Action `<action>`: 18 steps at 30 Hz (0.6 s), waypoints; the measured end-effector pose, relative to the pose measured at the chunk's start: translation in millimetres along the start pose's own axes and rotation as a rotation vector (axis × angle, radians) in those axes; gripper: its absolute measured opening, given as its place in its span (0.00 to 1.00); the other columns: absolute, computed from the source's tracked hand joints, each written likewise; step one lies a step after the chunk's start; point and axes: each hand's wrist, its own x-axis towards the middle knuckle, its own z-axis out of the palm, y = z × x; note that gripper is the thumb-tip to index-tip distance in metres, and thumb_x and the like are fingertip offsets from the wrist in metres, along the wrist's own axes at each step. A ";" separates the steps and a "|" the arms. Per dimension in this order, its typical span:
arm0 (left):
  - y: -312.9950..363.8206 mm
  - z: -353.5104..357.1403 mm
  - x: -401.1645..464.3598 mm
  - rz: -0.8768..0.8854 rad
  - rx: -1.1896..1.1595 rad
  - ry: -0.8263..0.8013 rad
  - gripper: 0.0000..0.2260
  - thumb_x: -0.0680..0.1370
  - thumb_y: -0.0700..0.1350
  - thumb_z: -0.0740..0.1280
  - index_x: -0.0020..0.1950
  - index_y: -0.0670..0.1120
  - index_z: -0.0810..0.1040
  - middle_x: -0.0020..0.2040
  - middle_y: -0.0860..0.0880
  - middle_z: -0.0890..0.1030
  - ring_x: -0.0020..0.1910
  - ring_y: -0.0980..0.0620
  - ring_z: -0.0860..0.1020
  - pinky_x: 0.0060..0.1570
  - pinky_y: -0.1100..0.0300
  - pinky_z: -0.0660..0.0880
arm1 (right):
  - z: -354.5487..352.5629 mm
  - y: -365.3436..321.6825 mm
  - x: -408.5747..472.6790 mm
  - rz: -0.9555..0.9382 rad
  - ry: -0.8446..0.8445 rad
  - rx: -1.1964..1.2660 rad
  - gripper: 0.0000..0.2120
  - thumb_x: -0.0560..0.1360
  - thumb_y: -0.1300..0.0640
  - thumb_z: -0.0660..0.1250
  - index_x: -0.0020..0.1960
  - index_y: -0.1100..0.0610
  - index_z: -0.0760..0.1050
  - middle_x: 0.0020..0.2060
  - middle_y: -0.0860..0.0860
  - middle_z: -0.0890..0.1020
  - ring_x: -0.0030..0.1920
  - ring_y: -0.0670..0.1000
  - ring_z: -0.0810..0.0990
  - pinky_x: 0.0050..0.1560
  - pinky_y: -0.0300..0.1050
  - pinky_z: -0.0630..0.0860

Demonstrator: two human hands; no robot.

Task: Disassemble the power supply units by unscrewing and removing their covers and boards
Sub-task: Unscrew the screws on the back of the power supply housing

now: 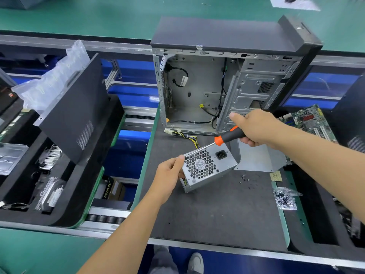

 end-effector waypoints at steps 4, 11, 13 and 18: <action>-0.7 -0.1 1.2 0.002 0.017 -0.002 0.18 0.85 0.53 0.59 0.56 0.41 0.83 0.51 0.45 0.86 0.55 0.39 0.82 0.62 0.41 0.76 | 3.6 7.0 4.1 0.046 -0.013 0.080 0.27 0.80 0.38 0.59 0.51 0.64 0.76 0.31 0.58 0.80 0.18 0.46 0.73 0.23 0.37 0.72; -3.2 -0.1 1.1 0.020 0.029 0.007 0.19 0.85 0.54 0.59 0.53 0.41 0.83 0.49 0.45 0.87 0.54 0.38 0.82 0.62 0.41 0.76 | 5.4 15.2 8.5 0.103 -0.055 0.172 0.26 0.80 0.39 0.61 0.53 0.64 0.75 0.35 0.58 0.78 0.18 0.45 0.73 0.22 0.36 0.72; -4.3 -0.4 1.7 0.015 0.026 -0.006 0.19 0.85 0.54 0.59 0.54 0.42 0.83 0.50 0.46 0.87 0.53 0.42 0.83 0.62 0.43 0.77 | 5.6 15.9 8.7 0.113 -0.065 0.176 0.26 0.80 0.39 0.60 0.53 0.64 0.75 0.34 0.58 0.78 0.18 0.45 0.73 0.22 0.36 0.72; -5.4 -0.9 2.3 0.016 0.015 -0.017 0.19 0.85 0.54 0.58 0.54 0.43 0.83 0.50 0.46 0.87 0.54 0.42 0.83 0.62 0.43 0.77 | 4.9 16.8 7.1 0.138 -0.091 0.189 0.25 0.81 0.39 0.60 0.53 0.63 0.74 0.35 0.58 0.78 0.17 0.44 0.72 0.22 0.35 0.71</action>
